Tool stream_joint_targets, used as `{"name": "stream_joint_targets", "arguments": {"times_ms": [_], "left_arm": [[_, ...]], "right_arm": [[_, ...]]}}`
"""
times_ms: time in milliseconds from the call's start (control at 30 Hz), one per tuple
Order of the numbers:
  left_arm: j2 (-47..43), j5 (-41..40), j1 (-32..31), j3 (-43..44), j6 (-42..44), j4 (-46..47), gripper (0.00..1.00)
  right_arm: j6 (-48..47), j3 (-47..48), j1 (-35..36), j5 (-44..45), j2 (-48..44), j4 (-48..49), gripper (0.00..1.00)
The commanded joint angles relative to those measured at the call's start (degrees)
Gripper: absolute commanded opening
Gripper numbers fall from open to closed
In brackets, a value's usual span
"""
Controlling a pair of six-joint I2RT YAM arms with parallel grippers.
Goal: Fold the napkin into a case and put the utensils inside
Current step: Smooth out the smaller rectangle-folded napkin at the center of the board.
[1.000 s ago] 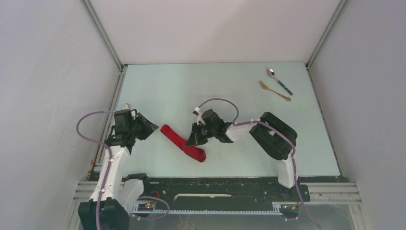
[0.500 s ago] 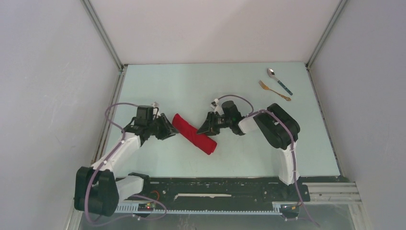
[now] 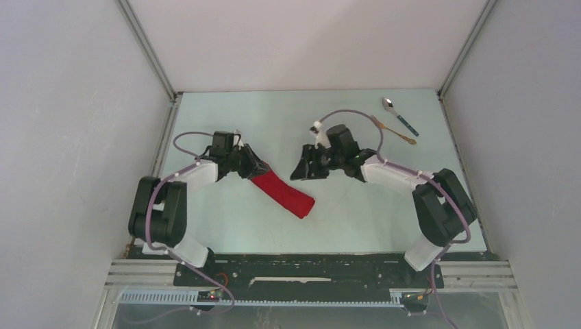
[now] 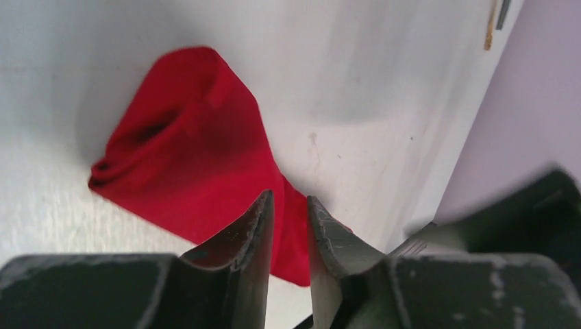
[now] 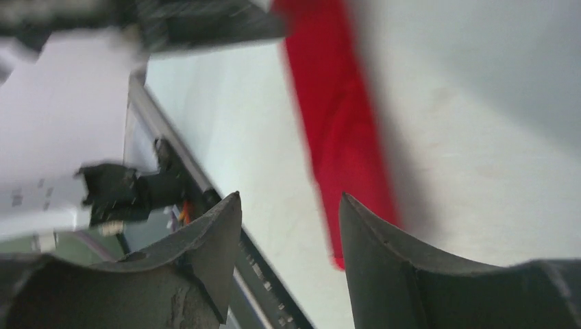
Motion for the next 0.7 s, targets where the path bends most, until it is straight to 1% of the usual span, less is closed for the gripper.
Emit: {"name": "stream_joint_targets", "arguments": {"times_ms": [0,67,100,200,333,400,467,567,667], "left_arm": [[6.42,-0.61,-0.4,3.89,-1.42,4.76,0.28],[8.94,-2.38,-0.22,4.62,-0.89,4.8,0.27],[10.24,-3.1,-0.25,4.86,-0.61,4.82,0.27],[13.48,-4.31,-0.12,5.32,-0.02,5.12,0.26],[15.98,-6.59,-0.12,4.93,1.08,5.03,0.25],[16.83,-5.55,-0.12,5.25,1.26,4.92,0.25],[16.16,-4.44,-0.39,6.06,1.31,4.59,0.25],[12.18,-3.24,-0.63,6.69,0.8,3.23,0.27],[8.39,-1.04,-0.6,8.0,-0.03,1.75,0.29]], "right_arm": [[1.13,-1.39,10.01,-1.75,-2.01,-1.03,0.62],[2.5,-3.39,13.42,-1.09,-1.98,2.49,0.62],[3.26,-5.2,13.93,-1.1,-1.9,5.38,0.62],[4.9,-11.64,13.08,-2.3,-0.04,14.48,0.62],[4.18,-16.29,10.63,-2.33,3.58,19.75,0.61],[4.95,-16.49,10.27,-3.79,3.74,20.29,0.6],[5.46,-15.87,10.82,-3.64,0.47,18.69,0.61],[6.66,-13.8,10.47,-4.35,-4.35,16.49,0.63],[7.88,-12.08,8.77,-5.64,-4.11,17.4,0.63]]}}
